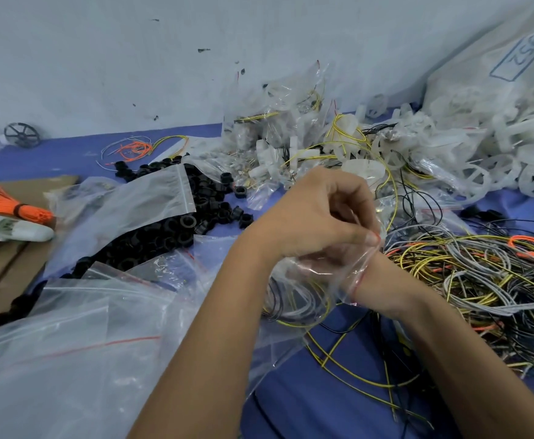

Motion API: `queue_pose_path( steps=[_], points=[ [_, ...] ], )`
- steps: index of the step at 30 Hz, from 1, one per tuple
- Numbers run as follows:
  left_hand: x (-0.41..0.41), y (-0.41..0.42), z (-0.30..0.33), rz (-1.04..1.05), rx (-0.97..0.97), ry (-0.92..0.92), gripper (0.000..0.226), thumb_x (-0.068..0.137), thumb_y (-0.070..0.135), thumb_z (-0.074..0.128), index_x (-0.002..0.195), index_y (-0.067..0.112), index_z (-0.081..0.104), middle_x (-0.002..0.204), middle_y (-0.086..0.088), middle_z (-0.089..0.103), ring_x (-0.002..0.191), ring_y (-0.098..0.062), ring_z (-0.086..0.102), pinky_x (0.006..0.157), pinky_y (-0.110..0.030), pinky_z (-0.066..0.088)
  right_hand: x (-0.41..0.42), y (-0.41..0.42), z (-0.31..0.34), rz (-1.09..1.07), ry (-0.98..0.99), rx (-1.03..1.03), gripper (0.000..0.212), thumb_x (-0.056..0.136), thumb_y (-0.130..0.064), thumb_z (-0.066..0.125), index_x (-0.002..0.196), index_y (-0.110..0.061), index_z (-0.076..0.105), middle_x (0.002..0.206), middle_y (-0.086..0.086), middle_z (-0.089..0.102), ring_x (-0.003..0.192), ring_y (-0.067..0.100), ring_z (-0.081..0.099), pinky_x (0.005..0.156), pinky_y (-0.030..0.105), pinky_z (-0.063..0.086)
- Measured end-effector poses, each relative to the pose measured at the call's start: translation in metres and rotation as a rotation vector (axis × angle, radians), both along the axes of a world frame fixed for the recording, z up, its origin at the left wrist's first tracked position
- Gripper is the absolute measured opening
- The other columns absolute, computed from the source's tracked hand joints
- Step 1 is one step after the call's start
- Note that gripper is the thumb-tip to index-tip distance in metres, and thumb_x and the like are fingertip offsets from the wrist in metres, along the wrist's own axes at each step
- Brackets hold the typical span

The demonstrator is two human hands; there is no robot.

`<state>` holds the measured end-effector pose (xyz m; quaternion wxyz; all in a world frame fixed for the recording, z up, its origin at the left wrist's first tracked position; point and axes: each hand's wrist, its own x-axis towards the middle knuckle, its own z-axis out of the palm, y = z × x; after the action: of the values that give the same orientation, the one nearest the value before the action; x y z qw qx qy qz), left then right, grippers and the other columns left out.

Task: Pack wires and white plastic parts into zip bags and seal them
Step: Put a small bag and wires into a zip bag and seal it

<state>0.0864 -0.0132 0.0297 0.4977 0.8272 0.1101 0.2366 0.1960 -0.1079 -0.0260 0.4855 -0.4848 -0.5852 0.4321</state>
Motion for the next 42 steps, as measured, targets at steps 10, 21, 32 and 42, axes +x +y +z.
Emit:
queue_pose_path(
  steps=[10,21,32,42],
  points=[
    [-0.054,0.054,-0.021,0.38,0.004,0.156,0.016,0.089,0.028,0.079,0.101,0.02,0.075,0.104,0.0,0.077,0.092,-0.007,0.067,0.092,-0.028,0.052,-0.001,0.011,-0.008,0.073,-0.157,0.039,0.019,0.091,0.001,0.069,0.11,-0.003,0.069,0.106,-0.002,0.075,0.094,0.001,0.068,0.082,0.014,0.052],
    [-0.052,0.054,-0.031,0.202,0.038,0.478,0.018,0.087,-0.002,0.076,0.086,0.016,0.08,0.074,0.006,0.076,0.07,-0.003,0.068,0.075,-0.022,0.055,-0.018,0.013,-0.012,-0.01,-0.346,0.125,0.039,0.092,0.004,0.068,0.08,-0.033,0.073,0.076,-0.012,0.068,0.07,0.001,0.06,0.07,0.023,0.05],
    [-0.048,0.055,-0.029,0.561,0.238,0.371,0.019,0.087,0.001,0.077,0.08,0.018,0.075,0.076,0.002,0.072,0.074,-0.012,0.069,0.077,-0.032,0.058,0.001,0.008,-0.007,-0.048,0.019,-0.14,0.047,0.108,-0.037,0.039,0.086,-0.052,0.077,0.091,-0.03,0.073,0.086,-0.014,0.067,0.067,0.001,0.048],
    [0.005,0.022,-0.018,0.618,0.286,0.053,0.013,0.096,0.021,0.066,0.083,0.024,0.067,0.079,0.008,0.066,0.071,-0.006,0.059,0.068,-0.026,0.051,0.024,0.02,-0.004,-0.831,-0.339,0.229,0.02,0.098,-0.019,0.058,0.087,-0.021,0.074,0.07,-0.006,0.071,0.067,0.012,0.068,0.064,0.038,0.055]
  ],
)
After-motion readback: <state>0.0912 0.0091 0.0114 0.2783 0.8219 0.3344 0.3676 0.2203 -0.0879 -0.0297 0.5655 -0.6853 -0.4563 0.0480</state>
